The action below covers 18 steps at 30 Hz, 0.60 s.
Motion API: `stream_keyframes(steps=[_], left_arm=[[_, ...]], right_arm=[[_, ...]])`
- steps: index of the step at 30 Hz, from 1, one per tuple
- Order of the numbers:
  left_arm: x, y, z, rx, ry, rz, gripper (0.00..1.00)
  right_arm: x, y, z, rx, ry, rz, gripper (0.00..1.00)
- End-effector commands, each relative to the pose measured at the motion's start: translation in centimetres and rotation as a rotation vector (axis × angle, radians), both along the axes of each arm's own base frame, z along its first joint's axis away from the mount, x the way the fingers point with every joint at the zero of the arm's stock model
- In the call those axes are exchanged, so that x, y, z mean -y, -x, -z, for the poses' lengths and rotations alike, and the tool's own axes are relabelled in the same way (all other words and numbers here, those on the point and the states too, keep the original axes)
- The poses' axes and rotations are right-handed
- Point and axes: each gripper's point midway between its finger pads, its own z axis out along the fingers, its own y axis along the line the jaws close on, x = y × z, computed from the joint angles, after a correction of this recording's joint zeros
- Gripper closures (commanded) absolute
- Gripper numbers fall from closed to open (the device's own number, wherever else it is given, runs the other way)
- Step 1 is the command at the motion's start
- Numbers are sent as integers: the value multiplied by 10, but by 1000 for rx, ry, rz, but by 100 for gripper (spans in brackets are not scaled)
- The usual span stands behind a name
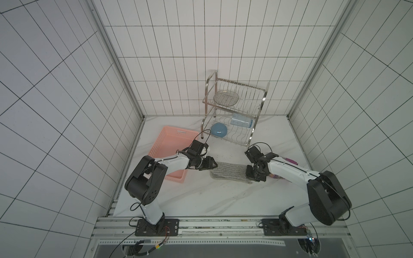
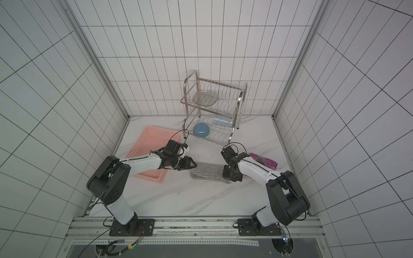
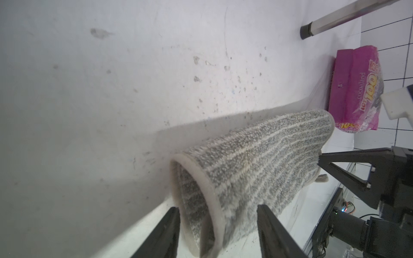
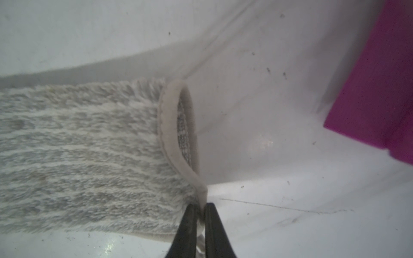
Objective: Fold the square dishcloth
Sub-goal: Fold the cleaning item at the center of the board.
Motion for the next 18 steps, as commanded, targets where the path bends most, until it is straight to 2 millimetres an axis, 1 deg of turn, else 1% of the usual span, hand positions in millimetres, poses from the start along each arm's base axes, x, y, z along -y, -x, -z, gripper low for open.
stream_keyframes(steps=[1,5,10,15,18], left_arm=[[11,-1,-12,47,67,27,46],[17,5,-21,67,83,47,47],[24,8,-38,87,119,61,48],[23,13,-53,89,138,61,48],[23,20,-54,74,149,70,48]], right_arm=[[4,3,8,-13,34,3,87],[2,1,9,-17,32,3,87],[1,1,11,-21,32,3,87],[2,1,11,-23,33,6,87],[1,1,11,-22,31,6,87]])
